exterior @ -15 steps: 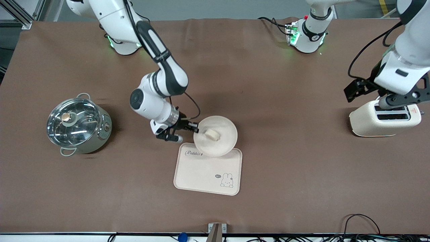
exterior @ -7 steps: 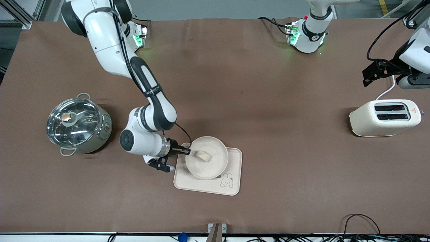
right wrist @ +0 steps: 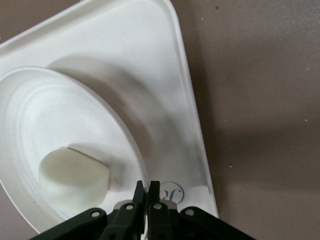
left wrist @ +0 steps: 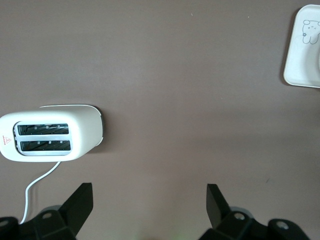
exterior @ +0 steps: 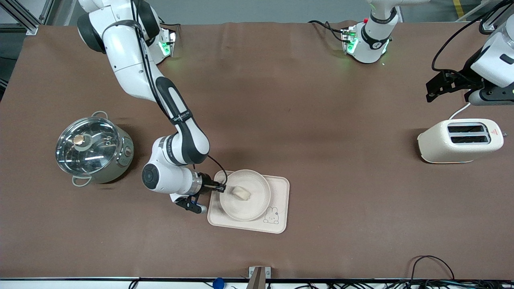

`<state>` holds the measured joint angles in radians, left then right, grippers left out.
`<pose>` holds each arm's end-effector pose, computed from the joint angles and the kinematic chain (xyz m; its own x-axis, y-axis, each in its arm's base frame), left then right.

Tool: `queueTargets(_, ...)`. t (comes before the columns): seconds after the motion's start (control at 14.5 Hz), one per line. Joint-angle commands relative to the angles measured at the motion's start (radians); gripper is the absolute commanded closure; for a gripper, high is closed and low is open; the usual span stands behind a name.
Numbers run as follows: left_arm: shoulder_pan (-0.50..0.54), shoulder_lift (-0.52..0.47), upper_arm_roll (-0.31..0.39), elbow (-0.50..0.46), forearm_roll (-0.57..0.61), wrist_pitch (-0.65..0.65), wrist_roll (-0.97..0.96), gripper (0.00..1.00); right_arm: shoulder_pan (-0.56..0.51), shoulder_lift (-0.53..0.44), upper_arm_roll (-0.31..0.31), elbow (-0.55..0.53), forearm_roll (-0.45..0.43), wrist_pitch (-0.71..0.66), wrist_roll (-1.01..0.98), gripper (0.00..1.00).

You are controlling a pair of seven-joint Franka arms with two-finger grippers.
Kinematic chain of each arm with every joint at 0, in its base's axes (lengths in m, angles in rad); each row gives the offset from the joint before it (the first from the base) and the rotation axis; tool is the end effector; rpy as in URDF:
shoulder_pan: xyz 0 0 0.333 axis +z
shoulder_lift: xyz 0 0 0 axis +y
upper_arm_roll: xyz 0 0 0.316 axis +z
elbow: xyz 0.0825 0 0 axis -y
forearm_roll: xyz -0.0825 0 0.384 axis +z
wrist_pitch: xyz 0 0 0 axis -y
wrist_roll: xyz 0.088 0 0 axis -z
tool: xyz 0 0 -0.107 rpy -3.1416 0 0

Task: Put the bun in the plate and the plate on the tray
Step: 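Open the right gripper to release the plate on the tray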

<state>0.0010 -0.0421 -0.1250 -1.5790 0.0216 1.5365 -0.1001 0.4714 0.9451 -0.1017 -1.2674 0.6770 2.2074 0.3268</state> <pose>0.5341 -0.0657 0.6405 0.9997 -0.0231 0.0020 -0.0230 -0.9994 -0.0268 0.6871 0.3100 0.1866 0.9392 -0.2692 -0.2130 -0.3343 -0.8584 -0.3891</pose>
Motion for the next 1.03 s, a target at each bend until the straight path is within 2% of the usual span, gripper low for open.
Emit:
queueTargets(0.0,0.005,-0.012,-0.001,-0.001,-0.019,-0.006,0.014,0.0,-0.002,0.018,0.01,0.029,-0.02,-0.002,0.028,1.0)
queueTargets(0.21,0.007,-0.012,0.001,-0.001,-0.019,-0.006,0.014,0.0,-0.002,0.035,0.011,0.029,-0.019,0.046,0.029,1.0)
queueTargets(0.96,0.01,-0.021,0.007,-0.003,-0.019,-0.009,0.014,0.0,-0.019,0.043,0.014,0.045,-0.013,0.054,0.029,1.0)
